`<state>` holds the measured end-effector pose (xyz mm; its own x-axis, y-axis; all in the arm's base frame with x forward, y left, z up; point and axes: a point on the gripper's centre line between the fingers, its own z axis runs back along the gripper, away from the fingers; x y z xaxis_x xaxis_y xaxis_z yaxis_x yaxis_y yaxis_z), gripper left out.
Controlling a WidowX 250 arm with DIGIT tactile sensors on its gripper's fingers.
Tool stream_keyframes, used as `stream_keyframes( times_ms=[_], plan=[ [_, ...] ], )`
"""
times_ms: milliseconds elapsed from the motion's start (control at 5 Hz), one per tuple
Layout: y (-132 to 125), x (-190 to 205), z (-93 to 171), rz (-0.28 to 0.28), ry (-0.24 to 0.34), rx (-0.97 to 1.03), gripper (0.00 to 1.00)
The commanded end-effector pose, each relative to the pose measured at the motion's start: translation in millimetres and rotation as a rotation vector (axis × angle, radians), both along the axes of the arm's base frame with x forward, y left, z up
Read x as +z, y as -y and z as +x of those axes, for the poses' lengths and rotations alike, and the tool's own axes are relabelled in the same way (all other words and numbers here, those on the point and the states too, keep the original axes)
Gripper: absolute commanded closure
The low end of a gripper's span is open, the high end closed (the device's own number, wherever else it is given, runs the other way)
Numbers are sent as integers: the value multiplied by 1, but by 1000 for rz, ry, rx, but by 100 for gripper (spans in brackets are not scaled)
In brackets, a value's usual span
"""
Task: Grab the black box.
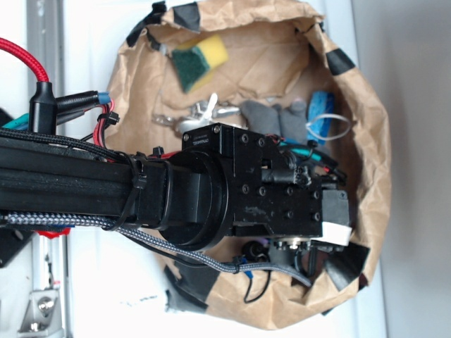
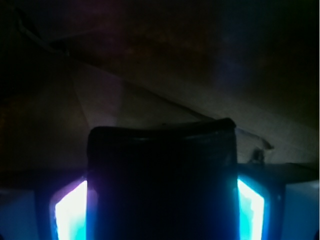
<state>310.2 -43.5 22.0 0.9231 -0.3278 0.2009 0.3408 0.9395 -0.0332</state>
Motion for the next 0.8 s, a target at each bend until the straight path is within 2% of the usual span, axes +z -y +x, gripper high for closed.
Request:
stream_keyframes(
  times_ms=[0,200,400,600],
  plan=[
    [-36,79,-14,-113,64,61,100],
    [-49,110,-31,-137,74,98,100],
    [-60,136,-50,-118,33,170,100],
    [-56,140,-53,-82,-8,210,100]
  ],
)
